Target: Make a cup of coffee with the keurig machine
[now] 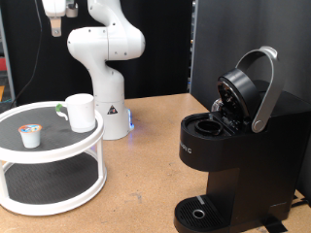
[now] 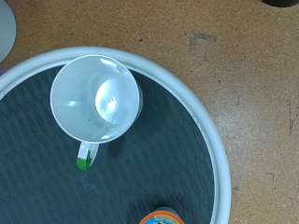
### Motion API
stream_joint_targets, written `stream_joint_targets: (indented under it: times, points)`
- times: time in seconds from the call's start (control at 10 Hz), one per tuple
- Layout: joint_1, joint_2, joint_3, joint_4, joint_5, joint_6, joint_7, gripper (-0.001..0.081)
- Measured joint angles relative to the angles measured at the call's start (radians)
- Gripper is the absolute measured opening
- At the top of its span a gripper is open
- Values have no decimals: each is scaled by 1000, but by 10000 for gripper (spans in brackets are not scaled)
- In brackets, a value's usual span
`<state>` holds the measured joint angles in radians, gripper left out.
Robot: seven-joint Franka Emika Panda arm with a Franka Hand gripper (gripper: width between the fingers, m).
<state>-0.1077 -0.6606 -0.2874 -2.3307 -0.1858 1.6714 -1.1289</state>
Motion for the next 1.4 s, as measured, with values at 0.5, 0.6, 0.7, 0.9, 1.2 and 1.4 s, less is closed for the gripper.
stream_joint_targets:
  times: [0.5, 0.6, 0.7, 0.9, 1.2, 1.4]
  points:
    - [-2, 31, -76, 13, -19, 105, -65, 808]
    - [-3, 51, -89, 23, -19, 120, -59, 808]
    - [-3, 75, -95, 37, -19, 128, -53, 808]
    - [-2, 125, -98, 61, -15, 110, -39, 808]
    - [-2, 151, -98, 71, -13, 109, -41, 808]
    - [-11, 140, -100, -3, -28, 196, -37, 808]
